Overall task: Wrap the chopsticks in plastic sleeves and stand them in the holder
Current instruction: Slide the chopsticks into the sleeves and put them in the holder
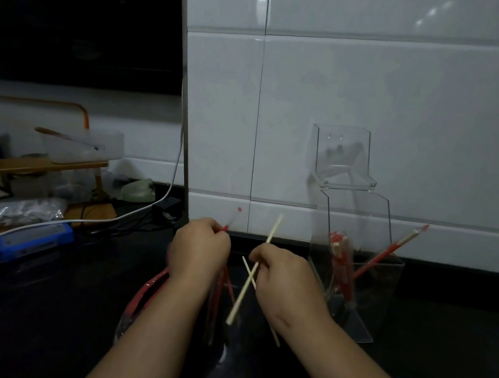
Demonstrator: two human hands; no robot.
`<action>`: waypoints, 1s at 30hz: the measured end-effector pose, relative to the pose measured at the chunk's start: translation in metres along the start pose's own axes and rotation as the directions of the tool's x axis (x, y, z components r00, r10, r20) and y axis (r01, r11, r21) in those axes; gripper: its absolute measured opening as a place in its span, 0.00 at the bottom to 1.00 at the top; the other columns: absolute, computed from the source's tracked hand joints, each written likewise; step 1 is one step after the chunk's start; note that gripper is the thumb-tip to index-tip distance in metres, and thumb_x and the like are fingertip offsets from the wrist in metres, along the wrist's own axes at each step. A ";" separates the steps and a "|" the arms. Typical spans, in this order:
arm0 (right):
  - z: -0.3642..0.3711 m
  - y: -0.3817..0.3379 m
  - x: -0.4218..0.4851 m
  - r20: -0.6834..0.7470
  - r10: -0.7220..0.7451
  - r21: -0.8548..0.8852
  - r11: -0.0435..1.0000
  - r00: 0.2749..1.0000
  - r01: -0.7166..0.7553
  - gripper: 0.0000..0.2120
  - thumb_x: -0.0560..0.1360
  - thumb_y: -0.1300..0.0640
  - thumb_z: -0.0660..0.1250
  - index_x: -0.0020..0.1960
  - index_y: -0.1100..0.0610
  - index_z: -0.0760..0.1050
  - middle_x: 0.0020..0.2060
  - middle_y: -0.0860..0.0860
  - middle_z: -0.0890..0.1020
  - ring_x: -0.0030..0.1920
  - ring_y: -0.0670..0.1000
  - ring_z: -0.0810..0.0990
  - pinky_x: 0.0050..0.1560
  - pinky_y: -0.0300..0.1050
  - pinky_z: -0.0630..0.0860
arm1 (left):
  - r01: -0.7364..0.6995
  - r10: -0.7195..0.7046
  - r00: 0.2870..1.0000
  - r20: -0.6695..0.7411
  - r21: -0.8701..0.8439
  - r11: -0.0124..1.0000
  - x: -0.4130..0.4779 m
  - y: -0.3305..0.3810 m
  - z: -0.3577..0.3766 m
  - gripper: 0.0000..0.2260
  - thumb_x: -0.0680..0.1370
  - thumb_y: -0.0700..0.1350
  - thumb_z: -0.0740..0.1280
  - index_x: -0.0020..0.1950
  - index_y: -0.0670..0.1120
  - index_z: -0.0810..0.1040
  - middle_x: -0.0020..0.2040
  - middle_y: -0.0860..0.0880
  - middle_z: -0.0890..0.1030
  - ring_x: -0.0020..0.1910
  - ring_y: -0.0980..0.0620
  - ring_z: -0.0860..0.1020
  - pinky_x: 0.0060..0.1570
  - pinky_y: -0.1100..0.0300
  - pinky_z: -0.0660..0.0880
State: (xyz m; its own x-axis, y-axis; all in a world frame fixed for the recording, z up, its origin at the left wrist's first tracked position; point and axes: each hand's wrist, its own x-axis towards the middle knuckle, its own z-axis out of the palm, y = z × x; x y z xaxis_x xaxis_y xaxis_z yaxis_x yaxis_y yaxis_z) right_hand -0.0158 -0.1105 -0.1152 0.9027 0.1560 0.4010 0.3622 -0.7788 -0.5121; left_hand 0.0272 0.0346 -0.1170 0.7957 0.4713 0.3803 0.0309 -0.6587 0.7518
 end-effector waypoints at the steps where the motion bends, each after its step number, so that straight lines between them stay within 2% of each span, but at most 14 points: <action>1: 0.001 0.001 -0.001 -0.014 -0.011 0.000 1.000 1.000 0.011 0.15 0.76 0.61 0.60 0.56 0.45 0.76 0.51 0.46 0.82 0.53 0.51 0.78 0.50 0.45 0.75 | 0.017 -0.017 1.000 -0.006 -0.051 0.999 0.000 0.000 0.000 0.06 0.72 0.44 0.65 0.35 0.51 0.79 0.37 0.50 0.82 0.41 0.46 0.79 0.44 0.54 0.77; 5: 0.001 0.005 -0.001 -0.043 -0.037 0.068 0.997 0.998 0.040 0.08 0.77 0.59 0.62 0.50 0.46 0.73 0.42 0.46 0.81 0.44 0.48 0.78 0.43 0.45 0.75 | 0.141 -0.127 0.990 0.061 -0.368 0.919 0.002 0.002 -0.004 0.08 0.71 0.48 0.67 0.32 0.50 0.80 0.27 0.51 0.77 0.33 0.44 0.76 0.38 0.49 0.76; 7: -0.001 0.005 -0.003 -0.048 -0.077 0.094 0.992 0.996 0.082 0.04 0.79 0.55 0.62 0.48 0.46 0.69 0.40 0.44 0.79 0.39 0.40 0.75 0.37 0.38 0.70 | 0.189 -0.156 0.982 0.109 -0.461 0.867 0.003 0.002 -0.004 0.07 0.66 0.49 0.66 0.35 0.49 0.82 0.30 0.47 0.79 0.38 0.38 0.79 0.44 0.43 0.79; 8: 0.000 0.006 -0.003 -0.054 -0.098 0.110 0.989 0.994 0.103 0.04 0.80 0.52 0.61 0.47 0.46 0.67 0.39 0.43 0.77 0.38 0.40 0.74 0.35 0.36 0.68 | 0.211 -0.166 0.977 0.135 -0.481 0.851 0.003 0.003 -0.005 0.08 0.64 0.49 0.67 0.36 0.48 0.83 0.33 0.45 0.81 0.41 0.37 0.80 0.47 0.41 0.79; 10: 0.002 0.006 -0.003 -0.053 -0.073 0.194 0.978 0.996 0.082 0.07 0.81 0.47 0.58 0.45 0.46 0.68 0.37 0.46 0.78 0.38 0.43 0.75 0.37 0.42 0.72 | 0.233 -0.158 0.971 0.181 -0.545 0.806 0.002 0.005 -0.006 0.05 0.67 0.45 0.68 0.37 0.47 0.83 0.31 0.46 0.80 0.38 0.39 0.79 0.44 0.46 0.78; 12: 0.004 0.004 -0.002 -0.008 0.009 0.336 0.942 1.000 -0.006 0.11 0.81 0.47 0.57 0.42 0.48 0.70 0.37 0.48 0.80 0.39 0.49 0.78 0.41 0.52 0.77 | 0.236 -0.113 0.966 0.231 -0.624 0.745 0.000 0.008 -0.007 0.07 0.72 0.36 0.68 0.38 0.45 0.82 0.25 0.51 0.76 0.28 0.51 0.73 0.31 0.60 0.71; 13: 0.005 0.003 -0.001 0.011 0.048 0.397 0.917 0.999 -0.048 0.13 0.81 0.46 0.58 0.40 0.49 0.70 0.36 0.49 0.80 0.37 0.49 0.78 0.40 0.53 0.78 | 0.231 -0.082 0.965 0.250 -0.654 0.720 -0.001 0.010 -0.007 0.08 0.73 0.33 0.67 0.40 0.44 0.82 0.25 0.53 0.74 0.25 0.56 0.70 0.27 0.63 0.66; 14: 0.005 0.003 0.000 0.021 0.078 0.439 0.895 0.997 -0.079 0.13 0.80 0.46 0.61 0.39 0.51 0.71 0.34 0.48 0.79 0.35 0.47 0.77 0.38 0.49 0.78 | 0.219 -0.054 0.965 0.257 -0.675 0.705 -0.002 0.012 -0.008 0.08 0.74 0.31 0.67 0.43 0.43 0.81 0.27 0.53 0.74 0.24 0.59 0.69 0.26 0.65 0.64; 16: 0.003 0.002 -0.001 0.013 0.096 0.489 0.867 0.995 -0.090 0.14 0.78 0.50 0.68 0.37 0.52 0.69 0.30 0.48 0.78 0.29 0.41 0.74 0.31 0.35 0.72 | 0.189 -0.008 0.969 0.248 -0.717 0.671 -0.003 0.014 -0.007 0.09 0.74 0.29 0.66 0.45 0.42 0.81 0.29 0.51 0.74 0.22 0.61 0.69 0.23 0.69 0.64; 17: 0.001 0.001 -0.001 0.006 0.091 0.518 0.852 0.996 -0.081 0.13 0.76 0.54 0.70 0.36 0.53 0.69 0.30 0.50 0.79 0.28 0.40 0.74 0.29 0.32 0.70 | 0.180 0.011 0.969 0.247 -0.735 0.653 -0.003 0.013 -0.007 0.09 0.74 0.29 0.66 0.45 0.42 0.81 0.29 0.51 0.75 0.21 0.61 0.70 0.23 0.71 0.64; 20: -0.002 0.000 -0.001 0.022 0.078 0.543 0.836 0.997 -0.077 0.12 0.73 0.65 0.71 0.37 0.57 0.69 0.36 0.59 0.82 0.30 0.43 0.76 0.31 0.32 0.73 | 0.188 0.022 0.967 0.256 -0.762 0.620 -0.003 0.012 -0.005 0.07 0.75 0.31 0.67 0.44 0.42 0.81 0.28 0.52 0.76 0.22 0.62 0.71 0.23 0.71 0.65; 25: -0.002 -0.001 -0.003 0.103 0.088 0.647 0.751 0.991 -0.134 0.07 0.72 0.74 0.64 0.40 0.69 0.65 0.32 0.65 0.74 0.27 0.46 0.71 0.26 0.32 0.68 | 0.199 -0.057 0.978 0.200 -0.822 0.534 -0.002 0.013 -0.007 0.05 0.78 0.41 0.70 0.43 0.44 0.81 0.35 0.47 0.79 0.26 0.58 0.71 0.23 0.67 0.67; 28: 0.000 -0.001 -0.003 0.084 0.050 0.567 0.819 0.995 -0.089 0.09 0.72 0.72 0.65 0.38 0.64 0.67 0.35 0.66 0.78 0.27 0.45 0.73 0.28 0.35 0.71 | 0.186 -0.090 0.983 0.163 -0.842 0.507 -0.002 0.015 -0.010 0.05 0.78 0.43 0.70 0.44 0.44 0.83 0.38 0.44 0.81 0.29 0.55 0.70 0.25 0.66 0.67; 30: 0.001 -0.002 -0.004 0.076 0.035 0.537 0.841 0.997 -0.070 0.12 0.71 0.71 0.67 0.35 0.59 0.68 0.36 0.66 0.79 0.28 0.45 0.73 0.29 0.37 0.72 | 0.180 -0.101 0.984 0.150 -0.852 0.492 -0.001 0.015 -0.010 0.07 0.79 0.44 0.70 0.42 0.45 0.83 0.37 0.45 0.81 0.27 0.56 0.68 0.24 0.66 0.66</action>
State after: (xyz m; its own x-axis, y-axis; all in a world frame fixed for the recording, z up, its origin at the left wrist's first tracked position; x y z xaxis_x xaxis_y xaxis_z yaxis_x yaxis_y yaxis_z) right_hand -0.0193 -0.1091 -0.1170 0.9297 0.1746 0.3243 0.3660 -0.3397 -0.8664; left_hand 0.0206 0.0299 -0.1008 0.8700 0.4425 0.2175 -0.3566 0.2601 0.8973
